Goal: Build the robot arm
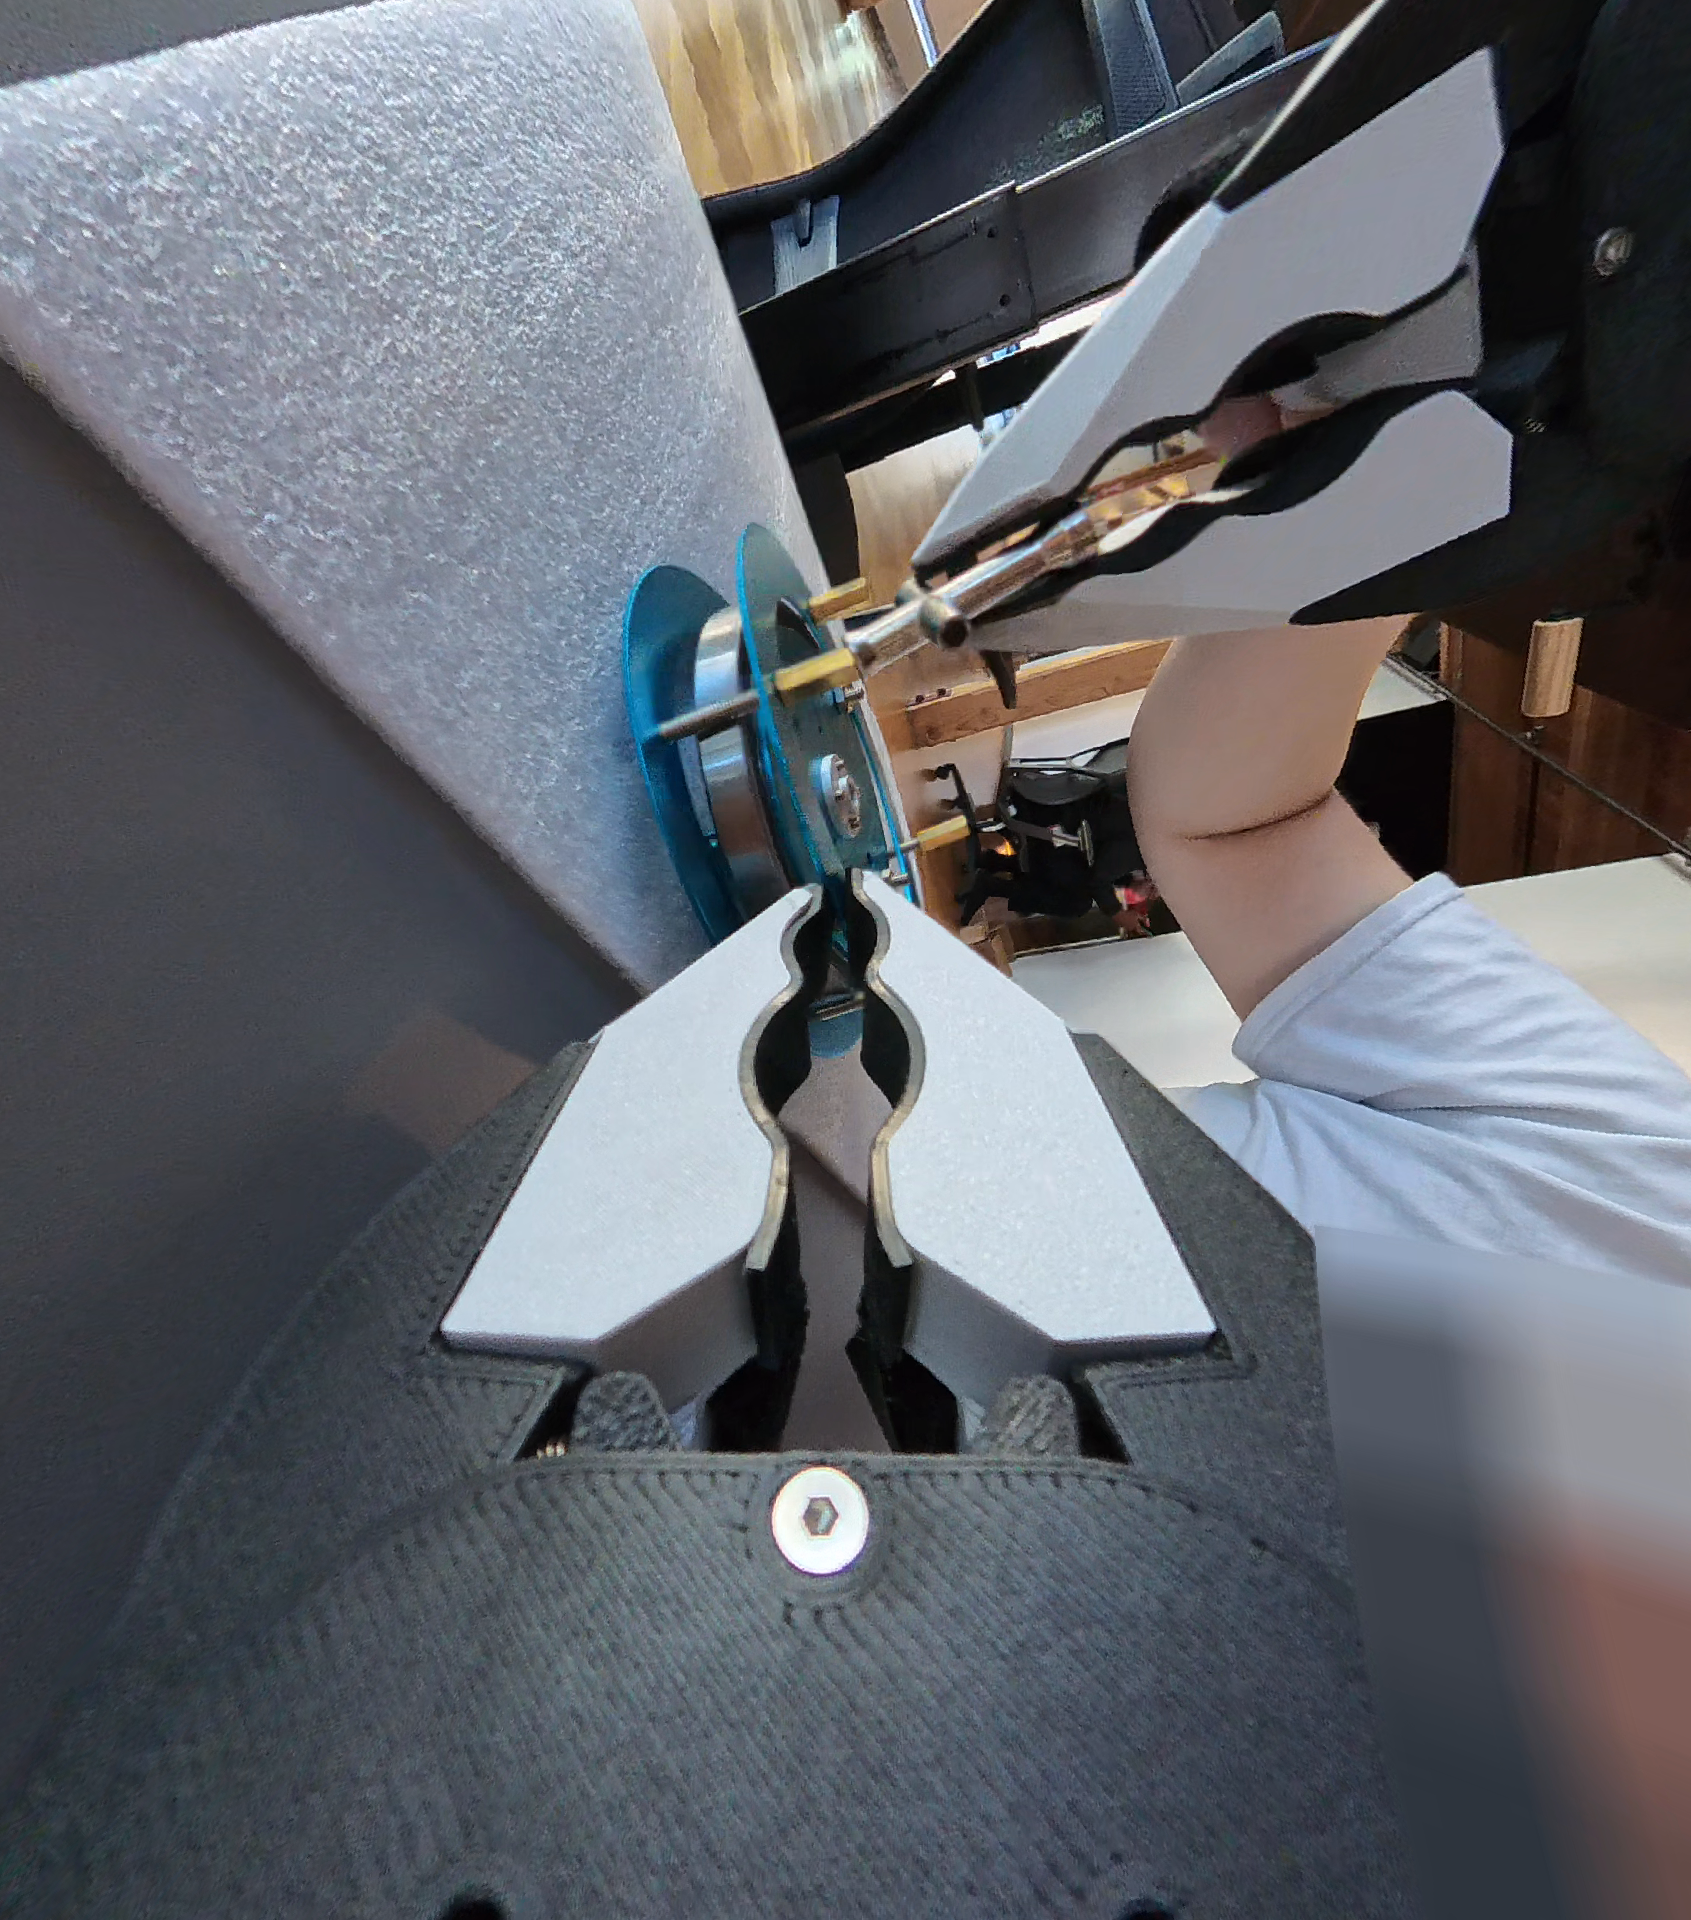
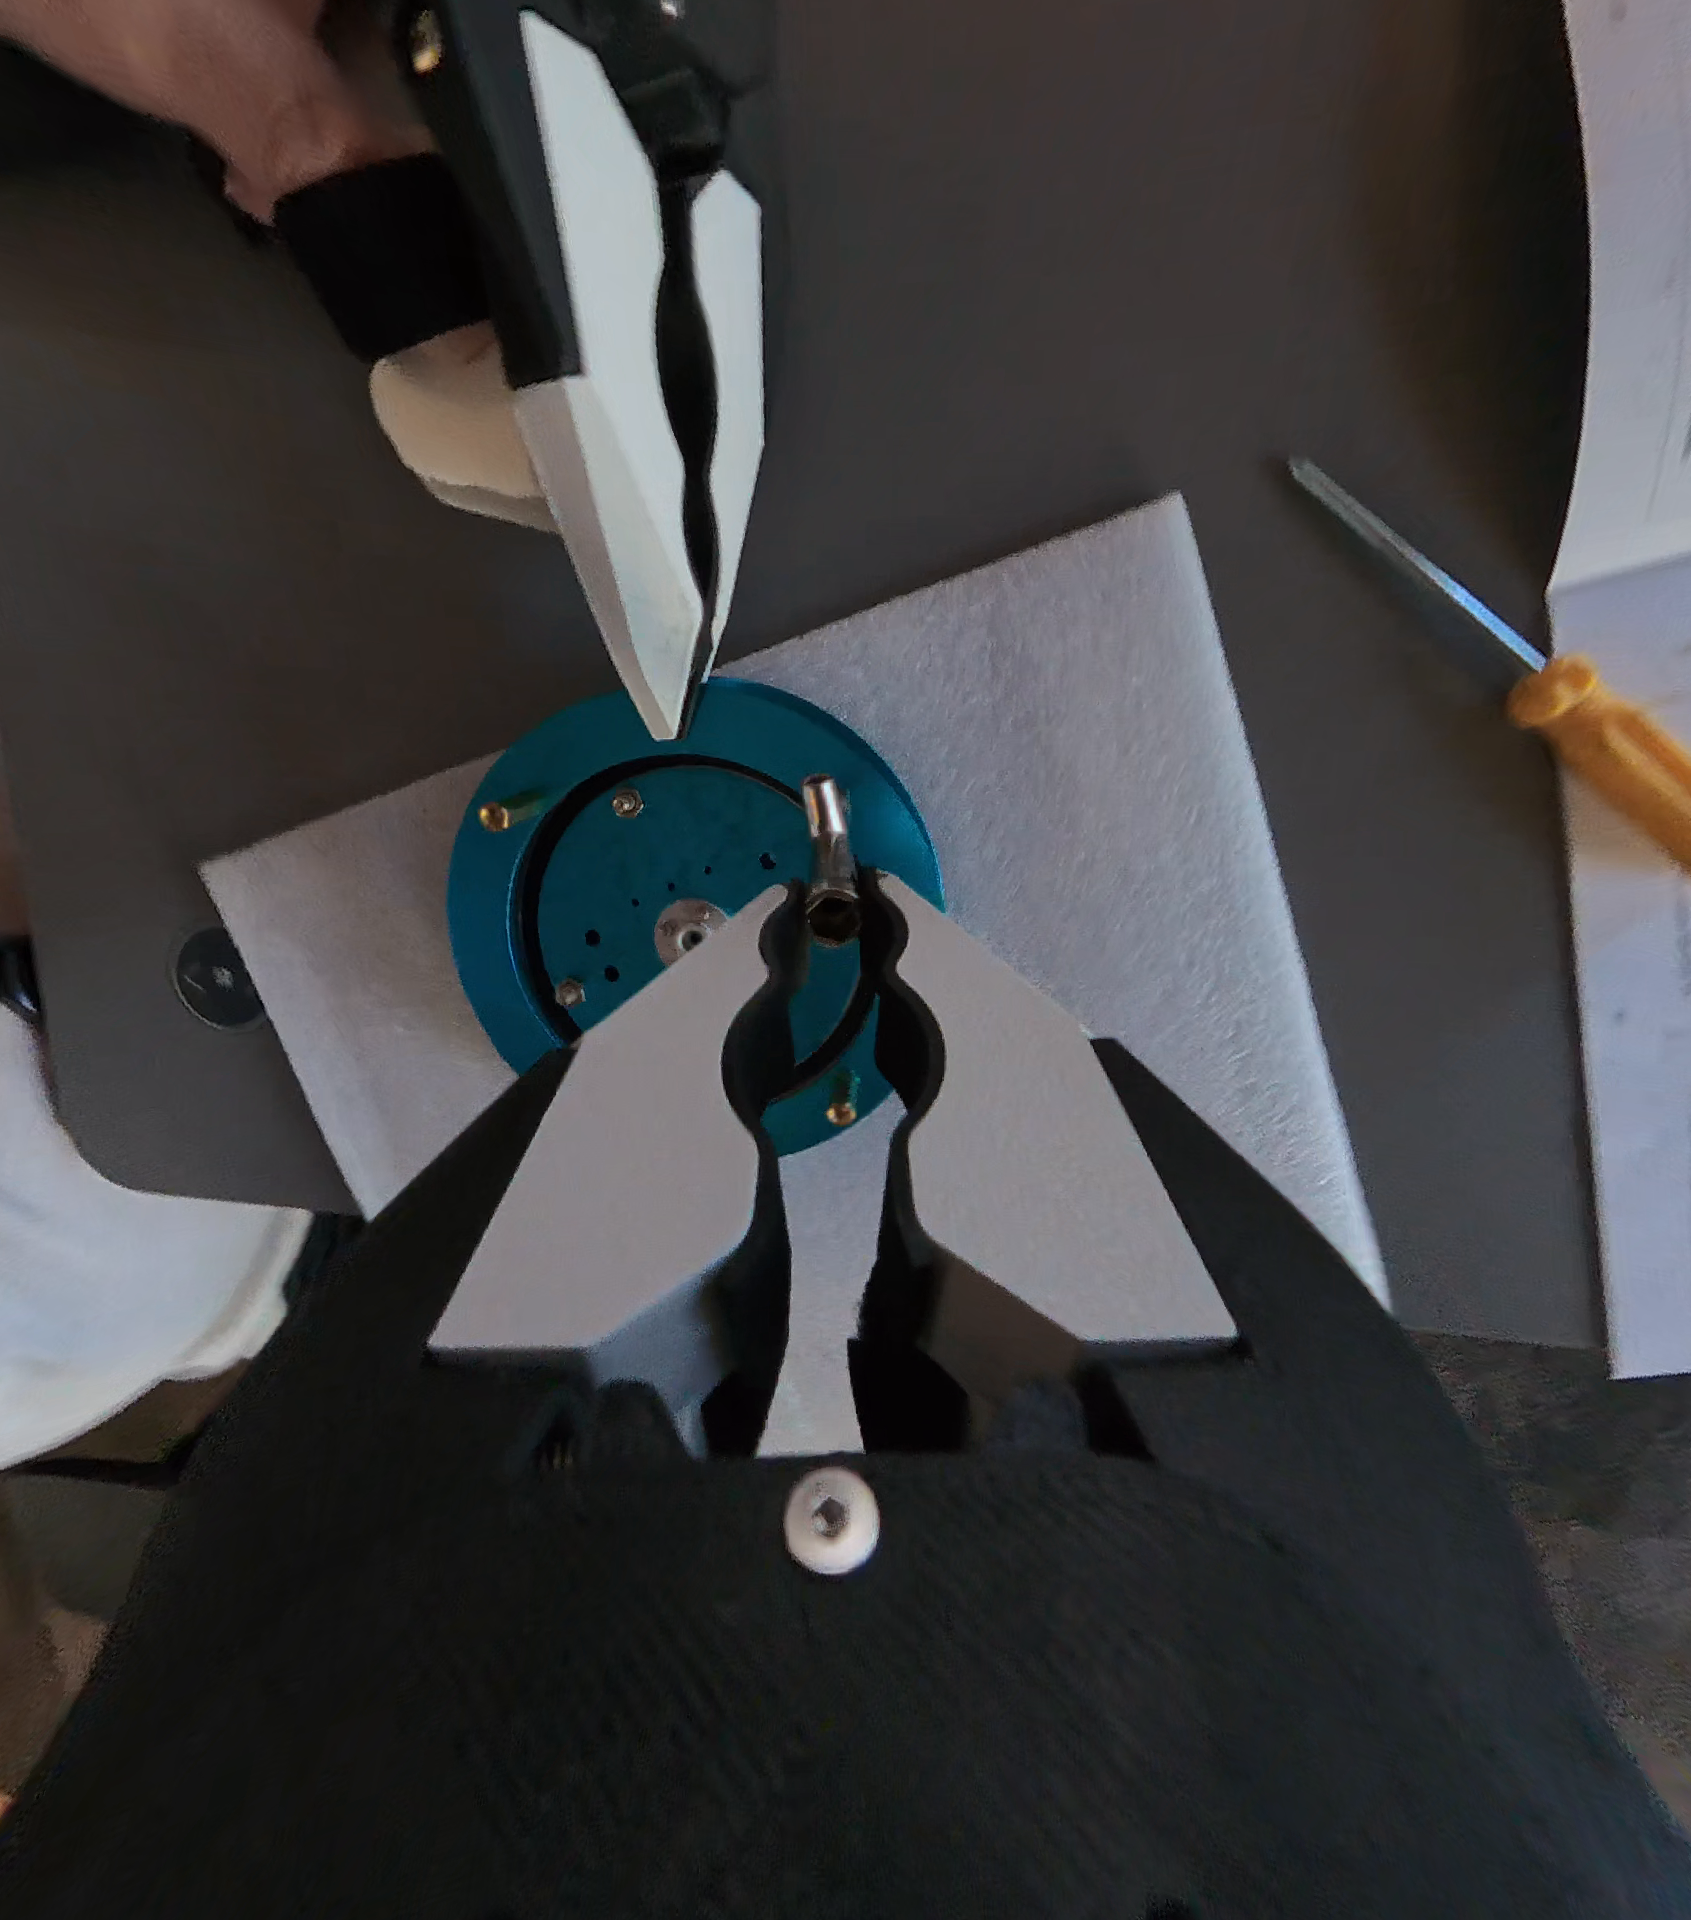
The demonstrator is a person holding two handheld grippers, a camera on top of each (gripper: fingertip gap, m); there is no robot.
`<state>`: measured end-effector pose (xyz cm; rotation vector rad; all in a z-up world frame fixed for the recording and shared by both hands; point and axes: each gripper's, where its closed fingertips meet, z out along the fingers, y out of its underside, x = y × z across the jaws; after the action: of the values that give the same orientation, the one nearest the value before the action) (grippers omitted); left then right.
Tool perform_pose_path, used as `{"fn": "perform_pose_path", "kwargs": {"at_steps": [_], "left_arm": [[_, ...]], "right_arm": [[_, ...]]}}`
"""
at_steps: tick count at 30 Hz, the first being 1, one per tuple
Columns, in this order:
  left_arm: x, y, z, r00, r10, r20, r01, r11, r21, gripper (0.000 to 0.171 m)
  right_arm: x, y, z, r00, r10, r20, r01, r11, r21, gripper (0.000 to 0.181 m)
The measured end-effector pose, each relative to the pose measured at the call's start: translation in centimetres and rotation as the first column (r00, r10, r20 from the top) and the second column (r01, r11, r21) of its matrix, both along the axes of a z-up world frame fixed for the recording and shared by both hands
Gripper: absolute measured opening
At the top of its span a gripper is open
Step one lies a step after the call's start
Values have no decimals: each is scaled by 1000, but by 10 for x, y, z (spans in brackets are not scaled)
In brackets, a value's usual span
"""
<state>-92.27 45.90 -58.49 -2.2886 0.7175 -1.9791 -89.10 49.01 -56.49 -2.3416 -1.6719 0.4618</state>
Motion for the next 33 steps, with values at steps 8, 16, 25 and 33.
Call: {"fn": "perform_pose_path", "kwargs": {"at_steps": [8, 16, 25, 33], "left_arm": [[0, 1, 0, 1000, 12, 17, -11, 999, -40, 0], [-12, 23, 12, 994, 104, 16, -105, 988, 113, 16], [-8, 4, 118, 887, 20, 461, -297, 789, 537, 29], [-22, 6, 139, 815, 31, 578, -403, 747, 528, 7]], "right_arm": [[6, -3, 0, 993, -117, -13, 117, 993, 11, 8], [-25, -2, 50, 792, -168, -587, 247, 967, 56, 8], [-42, -11, 119, 135, -322, -937, 148, 942, -302, 7], [-54, -25, 106, 206, -302, -931, 104, 953, -286, 7]]}}
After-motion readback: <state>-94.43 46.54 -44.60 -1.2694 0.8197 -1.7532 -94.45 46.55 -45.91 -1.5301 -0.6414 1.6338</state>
